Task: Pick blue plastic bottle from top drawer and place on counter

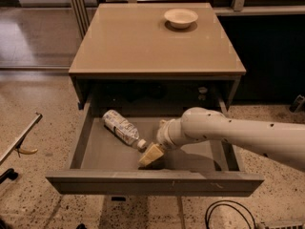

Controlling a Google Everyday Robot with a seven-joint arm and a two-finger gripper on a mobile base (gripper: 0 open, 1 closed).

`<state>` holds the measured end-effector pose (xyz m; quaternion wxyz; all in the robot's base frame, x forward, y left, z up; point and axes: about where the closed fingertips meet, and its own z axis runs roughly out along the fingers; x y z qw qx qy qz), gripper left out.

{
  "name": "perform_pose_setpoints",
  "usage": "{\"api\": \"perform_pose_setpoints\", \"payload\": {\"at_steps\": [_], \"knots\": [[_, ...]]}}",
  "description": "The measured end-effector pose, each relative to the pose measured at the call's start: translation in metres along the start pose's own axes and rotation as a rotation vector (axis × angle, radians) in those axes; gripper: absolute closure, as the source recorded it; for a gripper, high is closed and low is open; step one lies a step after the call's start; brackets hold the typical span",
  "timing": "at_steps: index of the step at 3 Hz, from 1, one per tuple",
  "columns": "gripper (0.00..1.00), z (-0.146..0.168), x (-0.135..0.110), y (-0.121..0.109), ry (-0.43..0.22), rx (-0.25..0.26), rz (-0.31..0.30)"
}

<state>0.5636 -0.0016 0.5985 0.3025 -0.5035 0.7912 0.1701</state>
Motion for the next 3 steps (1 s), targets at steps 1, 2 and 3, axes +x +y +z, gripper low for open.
{"api": "perform_pose_setpoints", "payload": {"at_steps": [1, 2, 3], "knots": [[0.00, 0.014, -0.023, 0.017, -0.018, -0.004, -0.001], [0.00, 0.030, -0.042, 0.030, -0.027, -0.010, 0.001], [0.00, 0.046, -0.058, 0.040, -0.036, -0.019, 0.000]]}}
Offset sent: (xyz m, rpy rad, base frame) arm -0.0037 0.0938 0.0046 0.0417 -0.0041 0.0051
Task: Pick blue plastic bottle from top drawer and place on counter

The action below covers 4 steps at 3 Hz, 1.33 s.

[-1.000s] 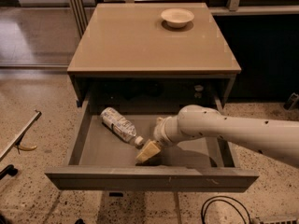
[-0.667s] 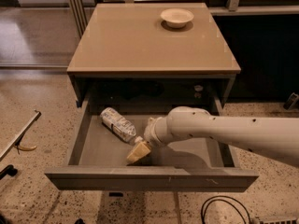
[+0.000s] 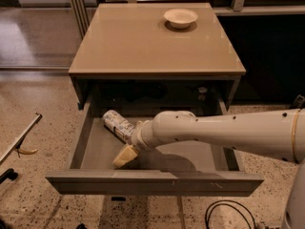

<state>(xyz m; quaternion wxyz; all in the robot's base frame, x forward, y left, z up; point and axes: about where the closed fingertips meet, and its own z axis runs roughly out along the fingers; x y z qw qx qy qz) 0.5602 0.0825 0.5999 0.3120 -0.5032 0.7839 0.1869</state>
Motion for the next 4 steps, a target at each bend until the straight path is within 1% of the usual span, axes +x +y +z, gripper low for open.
{"api": "perform_pose_setpoints", "payload": {"at_steps": [1, 3, 4], "knots": [[0.19, 0.015, -0.006, 0.005, -0.006, -0.009, 0.005], [0.65, 0.019, -0.007, 0.006, -0.009, -0.007, 0.012], [0.89, -0.005, -0.002, -0.004, -0.018, 0.016, 0.025]]}}
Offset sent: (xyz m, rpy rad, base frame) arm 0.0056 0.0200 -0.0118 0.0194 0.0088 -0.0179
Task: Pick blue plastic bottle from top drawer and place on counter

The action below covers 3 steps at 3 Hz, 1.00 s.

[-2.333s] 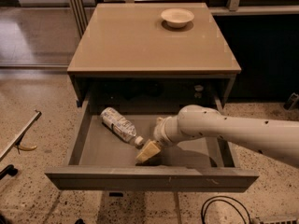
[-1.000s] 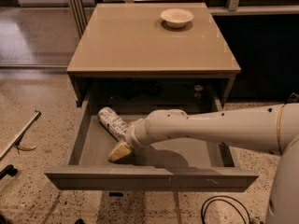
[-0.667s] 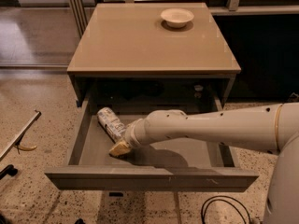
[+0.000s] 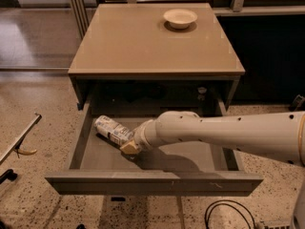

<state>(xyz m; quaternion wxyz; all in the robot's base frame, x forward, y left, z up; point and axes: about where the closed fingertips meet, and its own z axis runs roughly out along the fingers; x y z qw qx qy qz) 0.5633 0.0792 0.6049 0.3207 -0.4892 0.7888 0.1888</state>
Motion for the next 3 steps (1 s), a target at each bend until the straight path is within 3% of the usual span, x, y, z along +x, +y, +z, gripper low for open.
{"api": "perform_pose_setpoints", "payload": {"at_steps": [1, 2, 3], "knots": [[1.00, -0.037, 0.010, -0.013, -0.011, 0.028, 0.013], [1.00, -0.078, 0.014, -0.030, -0.002, 0.048, -0.002], [1.00, -0.116, -0.001, -0.043, 0.027, 0.053, -0.085]]}}
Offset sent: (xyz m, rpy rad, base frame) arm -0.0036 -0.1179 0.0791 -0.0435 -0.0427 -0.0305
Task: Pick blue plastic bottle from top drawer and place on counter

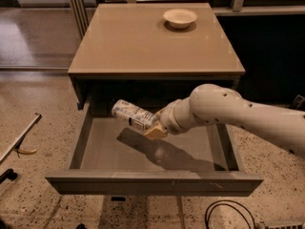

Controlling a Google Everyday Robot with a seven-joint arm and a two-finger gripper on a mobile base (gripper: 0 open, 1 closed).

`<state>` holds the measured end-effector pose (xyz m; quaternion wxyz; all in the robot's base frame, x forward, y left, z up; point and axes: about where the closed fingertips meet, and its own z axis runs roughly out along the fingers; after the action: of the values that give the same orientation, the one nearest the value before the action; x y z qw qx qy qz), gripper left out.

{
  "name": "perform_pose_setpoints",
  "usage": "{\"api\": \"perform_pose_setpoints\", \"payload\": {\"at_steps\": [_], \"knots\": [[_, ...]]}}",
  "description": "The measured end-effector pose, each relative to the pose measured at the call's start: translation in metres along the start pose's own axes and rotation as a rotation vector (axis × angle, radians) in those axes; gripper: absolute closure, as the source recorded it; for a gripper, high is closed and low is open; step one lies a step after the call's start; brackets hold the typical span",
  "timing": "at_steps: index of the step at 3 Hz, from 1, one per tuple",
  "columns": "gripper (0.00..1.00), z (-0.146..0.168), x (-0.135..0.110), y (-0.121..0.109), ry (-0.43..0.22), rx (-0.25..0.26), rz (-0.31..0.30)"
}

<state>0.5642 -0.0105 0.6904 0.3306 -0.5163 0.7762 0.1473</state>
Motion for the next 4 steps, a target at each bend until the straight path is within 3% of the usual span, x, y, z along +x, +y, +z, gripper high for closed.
{"api": "perform_pose_setpoints", "payload": {"at_steps": [2, 3, 4], "knots": [[1.00, -0.074, -0.057, -0.017, 0.130, 0.023, -0.227], [1.00, -0.102, -0.084, -0.025, 0.187, 0.067, -0.287], [1.00, -0.109, -0.105, -0.040, 0.219, 0.119, -0.269]]}}
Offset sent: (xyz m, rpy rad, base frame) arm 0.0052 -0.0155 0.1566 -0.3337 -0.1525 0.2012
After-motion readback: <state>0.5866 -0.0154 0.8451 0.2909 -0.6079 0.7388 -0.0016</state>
